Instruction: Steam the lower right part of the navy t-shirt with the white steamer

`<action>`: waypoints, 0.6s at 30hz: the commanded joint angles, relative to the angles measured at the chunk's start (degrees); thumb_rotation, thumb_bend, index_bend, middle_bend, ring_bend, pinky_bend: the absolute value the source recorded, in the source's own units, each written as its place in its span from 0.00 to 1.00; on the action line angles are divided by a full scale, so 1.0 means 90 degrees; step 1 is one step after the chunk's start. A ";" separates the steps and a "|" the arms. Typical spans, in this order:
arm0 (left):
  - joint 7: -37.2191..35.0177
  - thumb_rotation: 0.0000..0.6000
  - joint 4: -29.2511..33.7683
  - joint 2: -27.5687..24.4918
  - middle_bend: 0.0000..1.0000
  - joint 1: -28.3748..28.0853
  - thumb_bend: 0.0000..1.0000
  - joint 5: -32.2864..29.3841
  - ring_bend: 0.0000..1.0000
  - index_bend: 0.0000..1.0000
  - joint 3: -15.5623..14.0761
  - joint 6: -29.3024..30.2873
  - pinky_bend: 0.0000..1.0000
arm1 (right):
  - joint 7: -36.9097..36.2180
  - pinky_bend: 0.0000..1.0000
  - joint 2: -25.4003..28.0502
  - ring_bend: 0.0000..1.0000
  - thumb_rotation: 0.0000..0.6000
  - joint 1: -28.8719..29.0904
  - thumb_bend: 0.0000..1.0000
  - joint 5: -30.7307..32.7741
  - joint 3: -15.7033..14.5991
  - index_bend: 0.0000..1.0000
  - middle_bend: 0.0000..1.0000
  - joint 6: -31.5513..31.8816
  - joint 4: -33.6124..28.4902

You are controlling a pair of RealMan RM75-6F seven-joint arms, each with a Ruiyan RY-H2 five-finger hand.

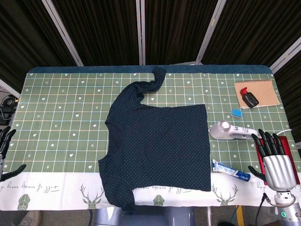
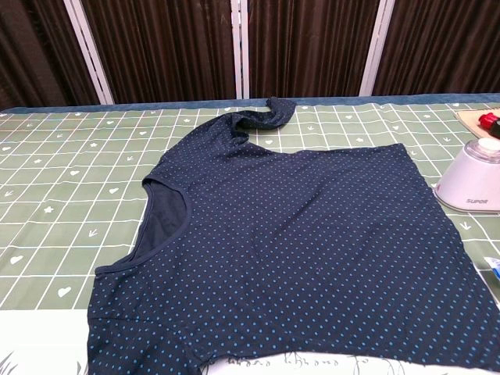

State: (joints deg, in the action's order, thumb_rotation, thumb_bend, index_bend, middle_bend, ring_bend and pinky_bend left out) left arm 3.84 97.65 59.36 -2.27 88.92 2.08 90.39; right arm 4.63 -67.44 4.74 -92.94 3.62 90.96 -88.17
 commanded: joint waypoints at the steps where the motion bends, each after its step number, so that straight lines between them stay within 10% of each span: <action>1: 0.0006 1.00 0.0005 -0.0001 0.00 0.0003 0.00 -0.0006 0.00 0.00 0.0000 0.0000 0.00 | 0.0001 0.00 -0.0002 0.00 1.00 0.0002 0.00 0.0023 0.0002 0.00 0.00 -0.0019 -0.0005; 18: 0.0036 1.00 -0.0184 0.0235 0.00 -0.0105 0.00 -0.0196 0.00 0.00 0.0105 -0.0174 0.00 | 0.0050 0.00 -0.0606 0.00 1.00 0.0828 0.09 0.1002 0.0474 0.00 0.00 -0.1523 0.0900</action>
State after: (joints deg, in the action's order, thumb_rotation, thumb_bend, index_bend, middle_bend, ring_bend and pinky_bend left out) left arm 4.29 96.27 61.21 -3.00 87.38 2.87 89.12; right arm 5.22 -71.07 10.07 -85.76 6.38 79.64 -82.66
